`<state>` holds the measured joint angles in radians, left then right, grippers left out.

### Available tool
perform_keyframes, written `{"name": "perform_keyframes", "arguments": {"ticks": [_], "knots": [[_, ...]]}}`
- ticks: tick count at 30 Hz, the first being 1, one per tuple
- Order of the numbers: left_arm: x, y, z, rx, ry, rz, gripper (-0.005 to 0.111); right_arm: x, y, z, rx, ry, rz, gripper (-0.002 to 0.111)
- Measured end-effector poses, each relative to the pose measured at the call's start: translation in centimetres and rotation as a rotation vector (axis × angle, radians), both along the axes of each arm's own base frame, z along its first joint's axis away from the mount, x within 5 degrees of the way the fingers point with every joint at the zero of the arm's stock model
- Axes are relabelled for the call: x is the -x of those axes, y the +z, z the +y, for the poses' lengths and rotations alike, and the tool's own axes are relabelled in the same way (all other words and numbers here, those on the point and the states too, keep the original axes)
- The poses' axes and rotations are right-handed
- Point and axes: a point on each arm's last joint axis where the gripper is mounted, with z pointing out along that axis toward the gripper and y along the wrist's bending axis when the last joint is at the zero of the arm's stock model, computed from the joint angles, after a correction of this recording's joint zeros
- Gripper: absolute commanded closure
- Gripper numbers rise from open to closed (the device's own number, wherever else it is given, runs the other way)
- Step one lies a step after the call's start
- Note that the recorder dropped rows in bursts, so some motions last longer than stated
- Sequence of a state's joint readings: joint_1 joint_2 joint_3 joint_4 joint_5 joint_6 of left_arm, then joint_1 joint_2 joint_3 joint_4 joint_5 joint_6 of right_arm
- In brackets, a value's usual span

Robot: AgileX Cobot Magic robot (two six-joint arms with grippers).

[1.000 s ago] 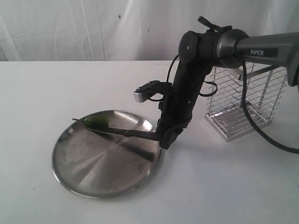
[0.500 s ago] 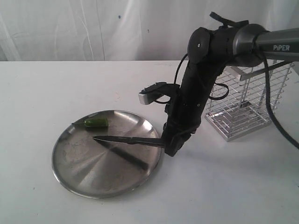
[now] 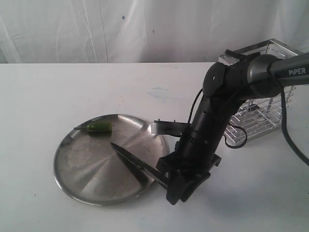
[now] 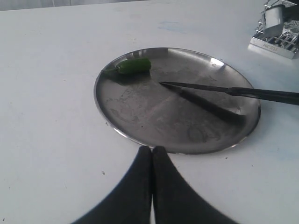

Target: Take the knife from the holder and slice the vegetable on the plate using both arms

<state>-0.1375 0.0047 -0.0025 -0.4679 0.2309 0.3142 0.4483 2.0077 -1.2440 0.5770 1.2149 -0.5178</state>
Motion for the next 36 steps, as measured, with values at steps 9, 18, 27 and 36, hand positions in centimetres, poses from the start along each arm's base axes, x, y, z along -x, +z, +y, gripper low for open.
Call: {"name": "perform_keyframes", "arguments": {"ticks": [9, 18, 27, 36], "knots": [[0.0, 0.0, 0.0, 0.0, 0.0, 0.0, 0.107, 0.1, 0.5, 1.2, -0.138, -0.051, 0.032, 0.108], [0.0, 0.0, 0.0, 0.0, 0.0, 0.0, 0.107, 0.1, 0.4, 1.0, -0.116, -0.05, 0.029, 0.108], [0.0, 0.0, 0.0, 0.0, 0.0, 0.0, 0.107, 1.0, -0.5, 0.3, -0.075, -0.028, 0.057, 0.108], [0.0, 0.0, 0.0, 0.0, 0.0, 0.0, 0.107, 1.3, -0.8, 0.1, -0.064, -0.024, 0.066, 0.108]]}}
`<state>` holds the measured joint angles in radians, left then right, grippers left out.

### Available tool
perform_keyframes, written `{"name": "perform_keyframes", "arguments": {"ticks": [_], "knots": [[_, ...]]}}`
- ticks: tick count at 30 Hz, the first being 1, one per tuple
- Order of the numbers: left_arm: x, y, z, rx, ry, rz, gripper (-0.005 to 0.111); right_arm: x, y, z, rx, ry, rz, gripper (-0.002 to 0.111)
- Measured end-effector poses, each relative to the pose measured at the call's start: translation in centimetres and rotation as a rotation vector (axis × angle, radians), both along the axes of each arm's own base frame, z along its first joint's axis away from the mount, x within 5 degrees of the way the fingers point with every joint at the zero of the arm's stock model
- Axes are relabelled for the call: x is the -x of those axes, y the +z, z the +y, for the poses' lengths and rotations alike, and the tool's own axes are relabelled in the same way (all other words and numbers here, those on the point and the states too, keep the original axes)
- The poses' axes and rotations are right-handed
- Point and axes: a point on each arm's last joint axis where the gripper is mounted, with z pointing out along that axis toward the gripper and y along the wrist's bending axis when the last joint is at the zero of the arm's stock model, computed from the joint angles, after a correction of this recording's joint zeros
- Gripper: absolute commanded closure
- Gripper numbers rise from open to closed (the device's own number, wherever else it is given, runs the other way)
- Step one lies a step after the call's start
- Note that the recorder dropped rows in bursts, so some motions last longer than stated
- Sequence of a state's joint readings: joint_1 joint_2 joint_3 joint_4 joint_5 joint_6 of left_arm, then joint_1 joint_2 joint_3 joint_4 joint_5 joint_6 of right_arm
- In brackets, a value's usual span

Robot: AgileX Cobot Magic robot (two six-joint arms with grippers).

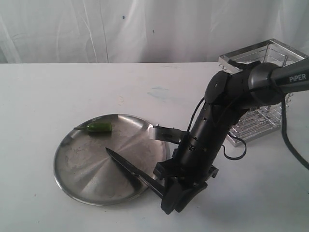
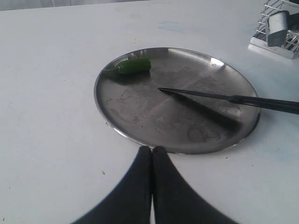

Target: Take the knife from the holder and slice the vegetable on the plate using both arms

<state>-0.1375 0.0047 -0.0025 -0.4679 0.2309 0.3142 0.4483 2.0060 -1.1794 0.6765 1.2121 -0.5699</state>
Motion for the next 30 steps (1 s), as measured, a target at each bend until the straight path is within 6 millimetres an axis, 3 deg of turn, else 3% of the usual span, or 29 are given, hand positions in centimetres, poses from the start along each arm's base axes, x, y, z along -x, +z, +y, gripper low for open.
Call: {"name": "perform_keyframes", "arguments": {"ticks": [2, 7, 14, 19, 30], "knots": [[0.0, 0.0, 0.0, 0.0, 0.0, 0.0, 0.107, 0.0, 0.0, 0.0, 0.0, 0.0, 0.0, 0.108], [0.0, 0.0, 0.0, 0.0, 0.0, 0.0, 0.107, 0.0, 0.0, 0.0, 0.0, 0.0, 0.0, 0.092], [0.0, 0.0, 0.0, 0.0, 0.0, 0.0, 0.107, -0.06, -0.03, 0.01, 0.0, -0.003, -0.006, 0.091], [0.0, 0.0, 0.0, 0.0, 0.0, 0.0, 0.107, -0.04, -0.02, 0.01, 0.0, -0.002, -0.005, 0.079], [0.0, 0.0, 0.0, 0.0, 0.0, 0.0, 0.107, -0.04, -0.02, 0.01, 0.0, -0.002, -0.005, 0.078]]}}
